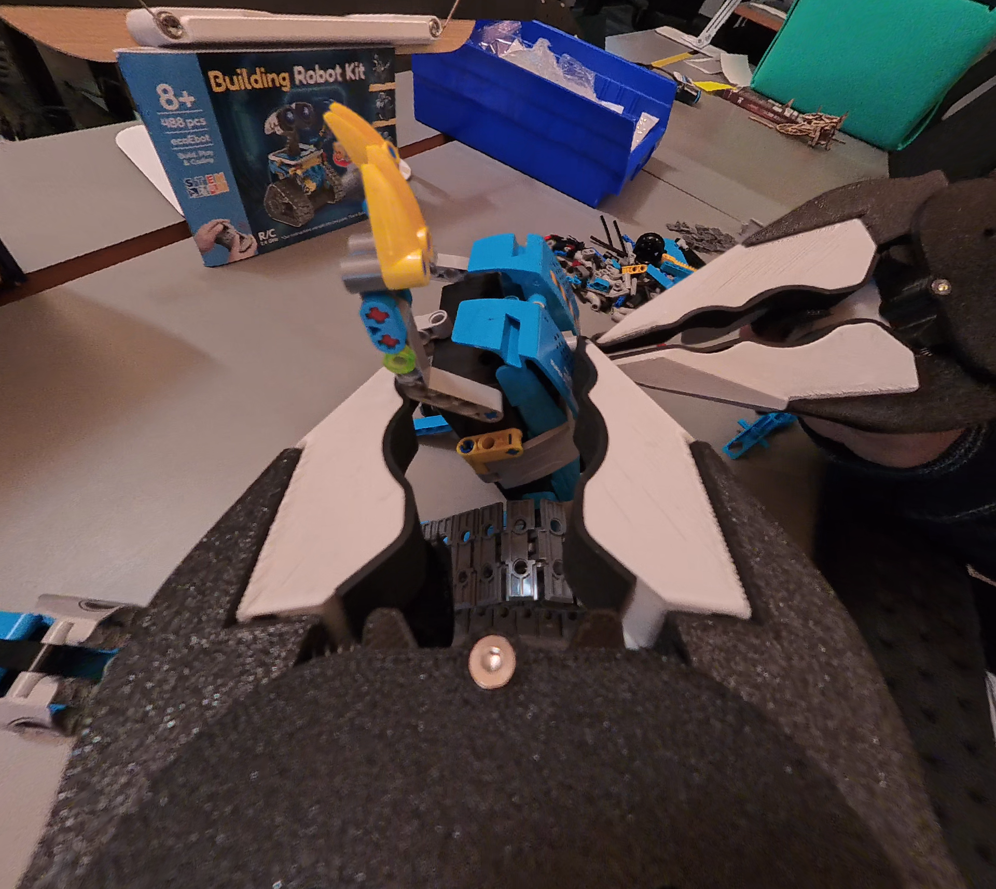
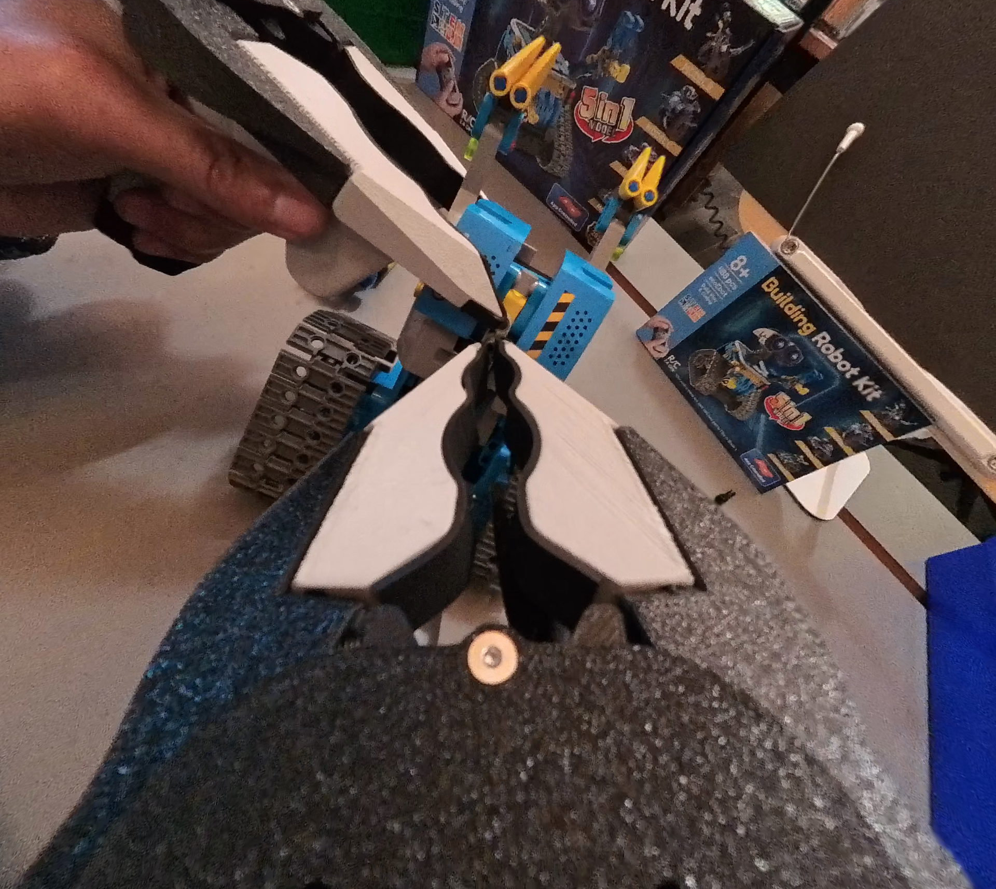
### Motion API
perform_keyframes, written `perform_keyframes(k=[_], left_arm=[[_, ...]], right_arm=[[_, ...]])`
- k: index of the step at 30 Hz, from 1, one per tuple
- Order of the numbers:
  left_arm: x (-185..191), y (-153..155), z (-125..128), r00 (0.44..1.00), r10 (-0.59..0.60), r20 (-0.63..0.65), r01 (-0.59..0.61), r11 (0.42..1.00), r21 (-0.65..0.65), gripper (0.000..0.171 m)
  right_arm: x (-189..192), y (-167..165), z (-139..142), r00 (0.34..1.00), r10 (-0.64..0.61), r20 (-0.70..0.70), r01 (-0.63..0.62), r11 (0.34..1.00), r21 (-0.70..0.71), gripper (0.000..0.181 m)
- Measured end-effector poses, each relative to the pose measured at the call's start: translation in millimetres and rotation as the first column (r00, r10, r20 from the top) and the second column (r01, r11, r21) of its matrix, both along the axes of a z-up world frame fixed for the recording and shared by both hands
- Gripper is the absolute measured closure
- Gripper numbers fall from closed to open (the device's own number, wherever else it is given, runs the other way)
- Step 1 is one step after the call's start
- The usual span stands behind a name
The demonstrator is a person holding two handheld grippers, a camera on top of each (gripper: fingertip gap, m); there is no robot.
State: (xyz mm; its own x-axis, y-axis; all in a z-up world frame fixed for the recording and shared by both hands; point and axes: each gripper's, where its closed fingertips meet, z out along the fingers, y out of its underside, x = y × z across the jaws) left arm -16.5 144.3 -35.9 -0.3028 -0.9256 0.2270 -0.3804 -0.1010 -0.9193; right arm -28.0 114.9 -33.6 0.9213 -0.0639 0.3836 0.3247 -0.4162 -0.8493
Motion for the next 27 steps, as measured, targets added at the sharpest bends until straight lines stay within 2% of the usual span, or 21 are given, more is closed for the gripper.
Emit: perform_keyframes(k=[2, 11, 13, 15, 19, 22, 27], left_arm=[[1, -1, 0, 1.000, 0.007, 0.000, -0.007, 1.000, 0.019, 0.115], [3, 1, 0, 0.999, 0.034, -0.002, -0.034, 0.999, -0.002, 0.115], [4, 2, 0, 0.999, 0.046, 0.001, -0.046, 0.999, 0.004, 0.115], [5, 4, 0, 0.999, 0.046, 0.008, -0.046, 0.999, -0.011, 0.114], [4, 2, 2, 1.000, 0.015, 0.026, -0.014, 0.999, -0.046, 0.114], [3, 1, 3, 1.000, -0.003, 0.028, 0.005, 0.996, -0.093, 0.115], [2, 7, 4, 1.000, 0.001, 0.020, 0.002, 0.984, -0.177, 0.117]], right_arm=[[1, -1, 0, 0.999, -0.012, 0.042, 0.012, 1.000, -0.005, 0.181], [4, 2, -1, 0.995, 0.017, -0.101, -0.010, 0.998, 0.069, 0.179], [6, 1, -10, 0.989, 0.017, -0.146, -0.011, 0.999, 0.041, 0.165], [6, 0, -17, 0.984, 0.014, -0.178, -0.009, 1.000, 0.029, 0.160], [3, 5, -16, 0.981, 0.010, -0.192, -0.003, 0.999, 0.036, 0.160], [4, 9, -13, 0.977, -0.044, -0.206, 0.056, 0.997, 0.052, 0.174], [5, 13, -13, 0.963, -0.111, -0.247, 0.128, 0.990, 0.052, 0.174]])
